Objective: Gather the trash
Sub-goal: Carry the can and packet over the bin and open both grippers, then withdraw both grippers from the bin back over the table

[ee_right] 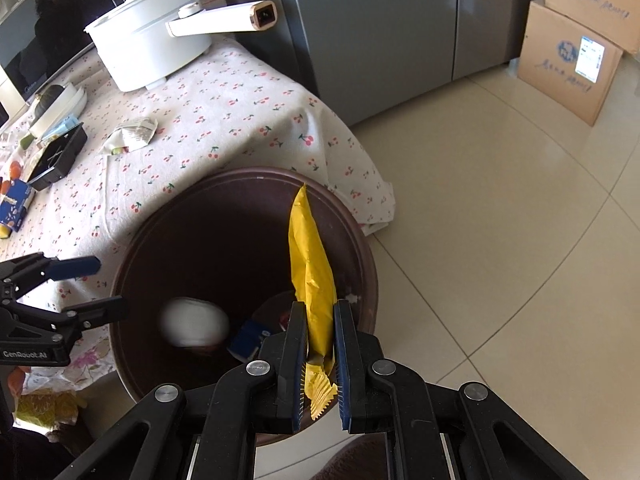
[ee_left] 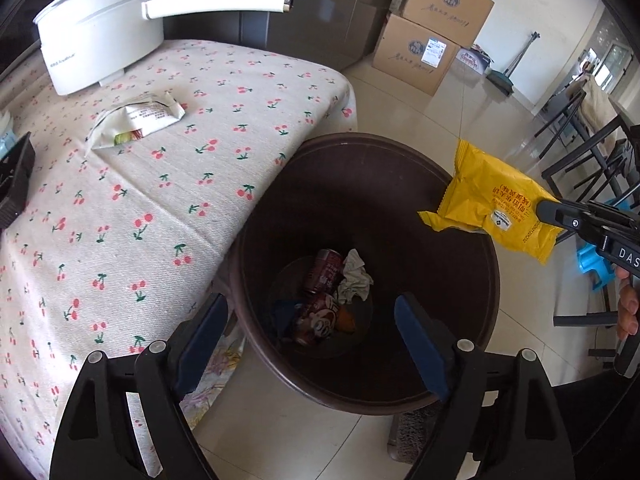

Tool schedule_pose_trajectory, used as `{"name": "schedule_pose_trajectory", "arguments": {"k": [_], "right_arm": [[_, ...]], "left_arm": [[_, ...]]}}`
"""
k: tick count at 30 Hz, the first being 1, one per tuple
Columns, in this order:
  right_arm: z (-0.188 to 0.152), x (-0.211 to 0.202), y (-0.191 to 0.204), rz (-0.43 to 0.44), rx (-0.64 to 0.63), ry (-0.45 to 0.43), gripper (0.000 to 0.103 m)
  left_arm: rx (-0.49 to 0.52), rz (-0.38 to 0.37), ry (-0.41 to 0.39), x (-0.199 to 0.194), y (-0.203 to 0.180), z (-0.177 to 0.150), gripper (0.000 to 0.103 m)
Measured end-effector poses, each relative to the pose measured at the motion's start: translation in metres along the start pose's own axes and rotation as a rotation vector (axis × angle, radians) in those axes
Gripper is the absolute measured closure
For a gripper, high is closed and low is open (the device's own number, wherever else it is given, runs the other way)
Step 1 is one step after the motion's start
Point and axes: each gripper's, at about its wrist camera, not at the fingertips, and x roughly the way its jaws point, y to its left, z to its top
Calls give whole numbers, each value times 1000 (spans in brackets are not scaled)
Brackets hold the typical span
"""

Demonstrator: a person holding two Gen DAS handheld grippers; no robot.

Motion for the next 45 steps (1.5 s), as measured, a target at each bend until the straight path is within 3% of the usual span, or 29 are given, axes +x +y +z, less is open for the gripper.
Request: {"name": "schedule_pose_trajectory", "arguments": {"k": [15,16,19,20,37,45], "right_arm": [[8,13,21,1,-21,33,91],[9,14,22,5,-12,38,85],[13,13,24,6,13,32,53],[14,12,25,3,15,26,48],[43,14,93,46,-38,5,31],[58,21,139,62,-65,-3,15]], "left_arm": [[-44,68,-32,-34,36,-18,13],[-48,73,-34,-36,37,-19,13],[-59,85,-40,-45,45,-24,11],[-63,89,-45,-48,47,-25,10],[-166,148,-126,-107,111,-50,0],[-246,181,-153,-131,149,-68,0]]}}
